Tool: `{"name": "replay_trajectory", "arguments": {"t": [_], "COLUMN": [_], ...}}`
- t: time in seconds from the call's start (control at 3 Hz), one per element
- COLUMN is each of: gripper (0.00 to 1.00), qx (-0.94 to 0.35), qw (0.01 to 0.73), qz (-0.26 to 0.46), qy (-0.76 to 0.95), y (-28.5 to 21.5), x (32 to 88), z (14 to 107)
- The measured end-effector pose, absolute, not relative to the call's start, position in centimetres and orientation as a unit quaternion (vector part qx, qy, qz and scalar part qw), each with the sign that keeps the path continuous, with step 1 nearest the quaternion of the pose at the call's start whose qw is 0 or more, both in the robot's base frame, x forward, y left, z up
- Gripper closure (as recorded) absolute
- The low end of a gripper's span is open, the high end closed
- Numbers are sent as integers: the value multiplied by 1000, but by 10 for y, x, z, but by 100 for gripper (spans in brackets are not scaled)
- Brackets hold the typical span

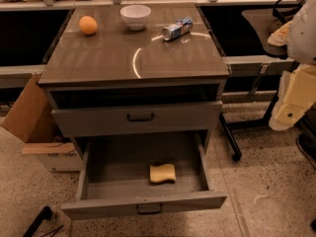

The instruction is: Pick sponge from middle drawer and place on counter

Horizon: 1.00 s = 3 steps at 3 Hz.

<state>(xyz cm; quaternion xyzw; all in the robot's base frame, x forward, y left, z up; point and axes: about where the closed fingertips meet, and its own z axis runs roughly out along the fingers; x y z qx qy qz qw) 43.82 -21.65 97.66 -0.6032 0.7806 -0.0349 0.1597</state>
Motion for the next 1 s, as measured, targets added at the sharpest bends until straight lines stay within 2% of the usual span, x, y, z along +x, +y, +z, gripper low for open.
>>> {"name": "replay_trajectory", "arguments": {"t": [0.67,1.0], "gripper": [0,0], "qx": [-599,-604], "qw": [169,173], "qz": [-29,3], "qy": [782,778], "y": [-216,-197], "x": [441,437], "z": [974,946]}}
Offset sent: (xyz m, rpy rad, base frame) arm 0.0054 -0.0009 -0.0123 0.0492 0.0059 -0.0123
